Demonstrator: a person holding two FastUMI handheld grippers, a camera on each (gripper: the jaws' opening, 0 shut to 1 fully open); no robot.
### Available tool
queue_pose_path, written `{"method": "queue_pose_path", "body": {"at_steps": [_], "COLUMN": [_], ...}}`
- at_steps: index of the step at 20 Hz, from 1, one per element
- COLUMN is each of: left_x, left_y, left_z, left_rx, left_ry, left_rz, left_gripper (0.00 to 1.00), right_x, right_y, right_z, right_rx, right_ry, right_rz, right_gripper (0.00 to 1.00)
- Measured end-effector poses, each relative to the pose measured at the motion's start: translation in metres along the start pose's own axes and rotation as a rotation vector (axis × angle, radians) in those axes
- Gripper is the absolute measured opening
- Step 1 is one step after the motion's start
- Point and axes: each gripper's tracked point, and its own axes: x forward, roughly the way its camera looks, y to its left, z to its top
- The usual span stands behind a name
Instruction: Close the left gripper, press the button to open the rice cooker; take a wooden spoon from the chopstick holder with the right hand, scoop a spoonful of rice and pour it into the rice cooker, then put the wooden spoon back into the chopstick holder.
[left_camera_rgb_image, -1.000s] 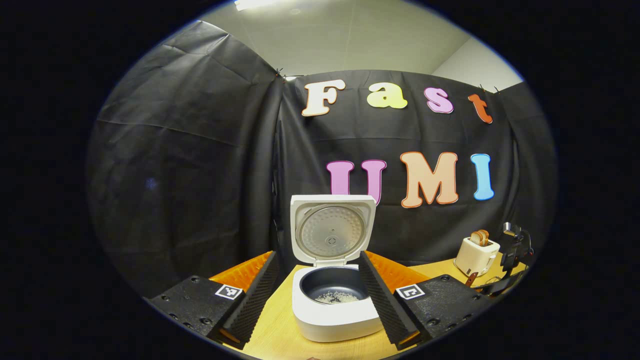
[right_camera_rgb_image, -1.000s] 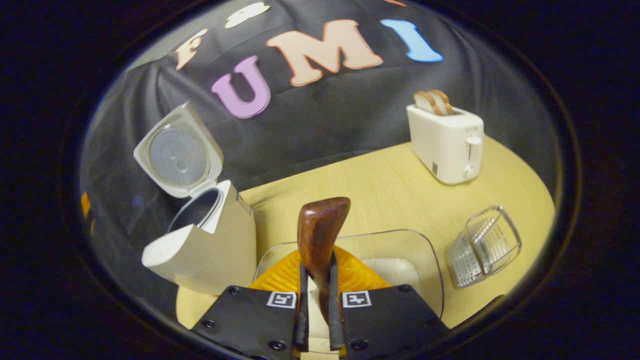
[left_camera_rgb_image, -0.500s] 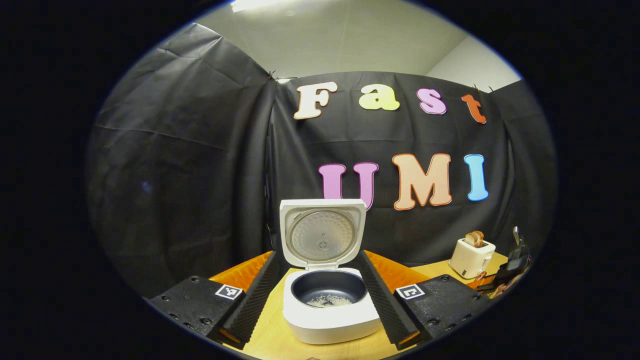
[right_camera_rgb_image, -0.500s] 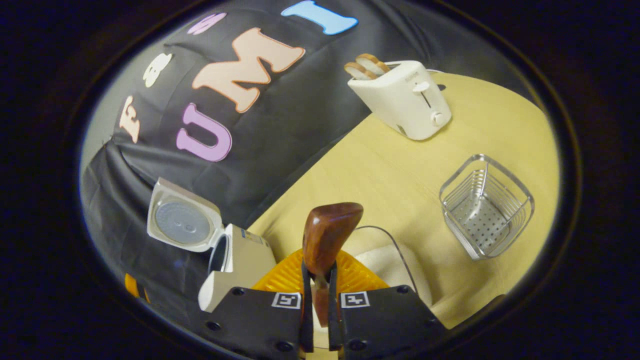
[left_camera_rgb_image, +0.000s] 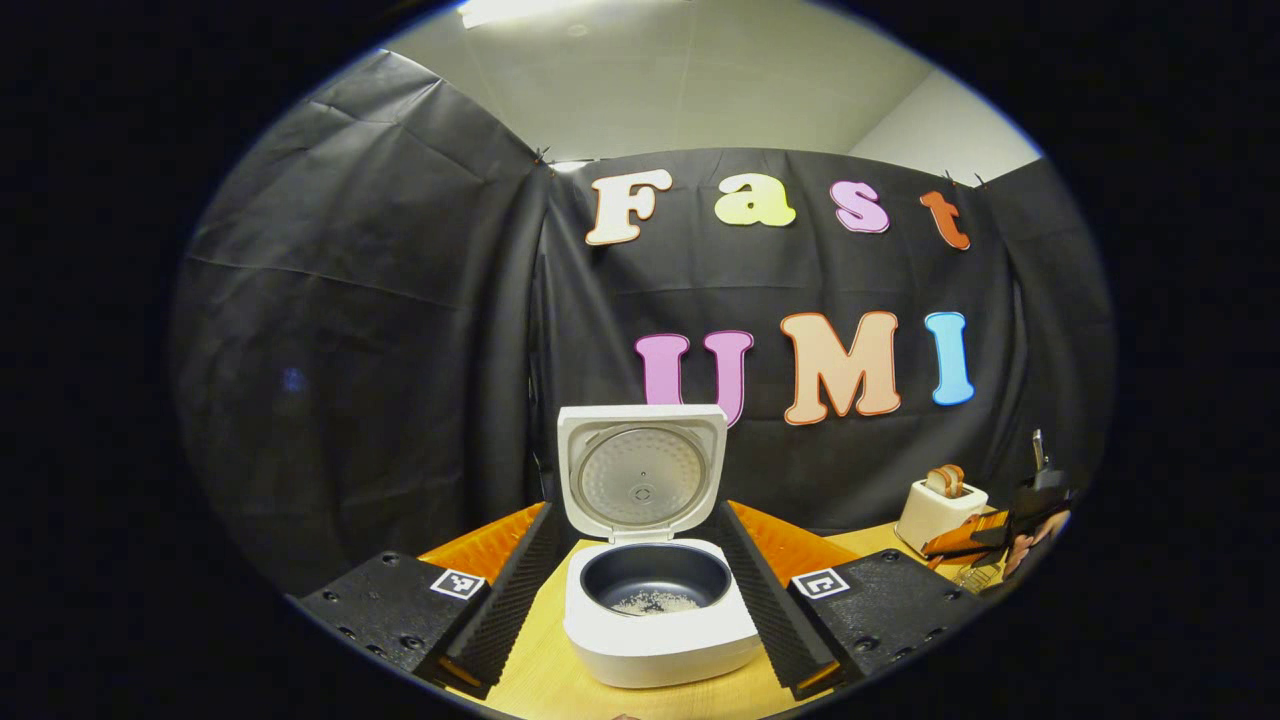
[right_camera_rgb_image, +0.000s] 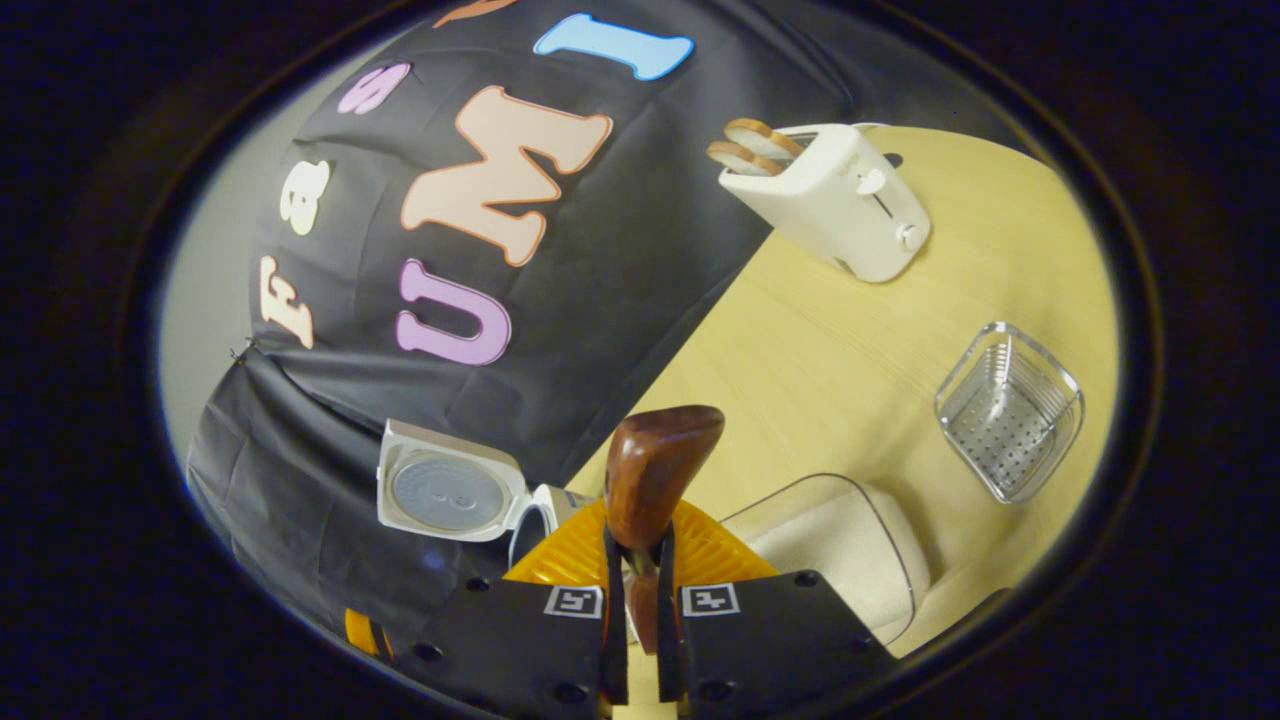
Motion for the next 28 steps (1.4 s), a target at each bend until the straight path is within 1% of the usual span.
{"method": "queue_pose_path", "body": {"at_steps": [2, 3, 4, 5, 6, 7, 8, 9, 10, 11, 13, 15, 18, 19, 24, 25, 28], "left_x": [-0.005, -0.007, -0.009, -0.012, -0.015, -0.016, -0.020, -0.023, -0.024, -0.026, -0.032, -0.039, -0.046, -0.049, -0.056, -0.057, -0.060], "left_y": [0.008, 0.013, 0.018, 0.024, 0.030, 0.035, 0.041, 0.047, 0.052, 0.056, 0.067, 0.078, 0.096, 0.102, 0.128, 0.134, 0.148], "left_z": [-0.002, -0.002, -0.002, -0.003, -0.003, -0.004, -0.004, -0.005, -0.006, -0.008, -0.011, -0.012, -0.017, -0.018, -0.029, -0.029, -0.034], "left_rx": [-0.003, -0.006, -0.010, -0.014, -0.016, -0.017, -0.018, -0.018, -0.019, -0.019, -0.019, -0.023, -0.028, -0.032, -0.052, -0.053, -0.060], "left_ry": [0.003, 0.003, 0.002, 0.003, 0.006, 0.006, 0.008, 0.010, 0.013, 0.017, 0.025, 0.030, 0.038, 0.040, 0.059, 0.061, 0.070], "left_rz": [0.014, 0.024, 0.034, 0.045, 0.055, 0.065, 0.074, 0.082, 0.090, 0.097, 0.112, 0.126, 0.154, 0.163, 0.202, 0.211, 0.237], "left_gripper": [0.94, 0.95, 0.96, 0.96, 0.94, 0.95, 0.94, 0.94, 0.94, 0.95, 0.94, 0.94, 0.94, 0.94, 0.95, 0.95, 0.95], "right_x": [0.001, 0.004, 0.005, 0.006, 0.007, 0.011, 0.014, 0.017, 0.020, 0.025, 0.035, 0.047, 0.069, 0.078, 0.116, 0.124, 0.146], "right_y": [0.021, 0.033, 0.047, 0.058, 0.069, 0.080, 0.090, 0.100, 0.112, 0.122, 0.139, 0.158, 0.180, 0.186, 0.214, 0.219, 0.230], "right_z": [-0.001, -0.003, -0.006, -0.008, -0.010, -0.010, -0.012, -0.014, -0.017, -0.019, -0.026, -0.038, -0.055, -0.061, -0.102, -0.111, -0.137], "right_rx": [0.004, 0.015, 0.021, 0.015, 0.003, -0.012, -0.018, -0.019, -0.018, -0.025, -0.049, -0.062, -0.072, -0.087, -0.177, -0.201, -0.282], "right_ry": [0.007, 0.012, 0.023, 0.030, 0.031, 0.032, 0.033, 0.036, 0.038, 0.038, 0.038, 0.040, 0.048, 0.048, 0.075, 0.084, 0.102], "right_rz": [0.034, 0.058, 0.085, 0.105, 0.122, 0.135, 0.150, 0.167, 0.183, 0.195, 0.208, 0.223, 0.232, 0.228, 0.221, 0.218, 0.203], "right_gripper": [0.15, 0.13, 0.14, 0.14, 0.13, 0.13, 0.15, 0.13, 0.16, 0.13, 0.14, 0.13, 0.17, 0.15, 0.13, 0.17, 0.16]}}
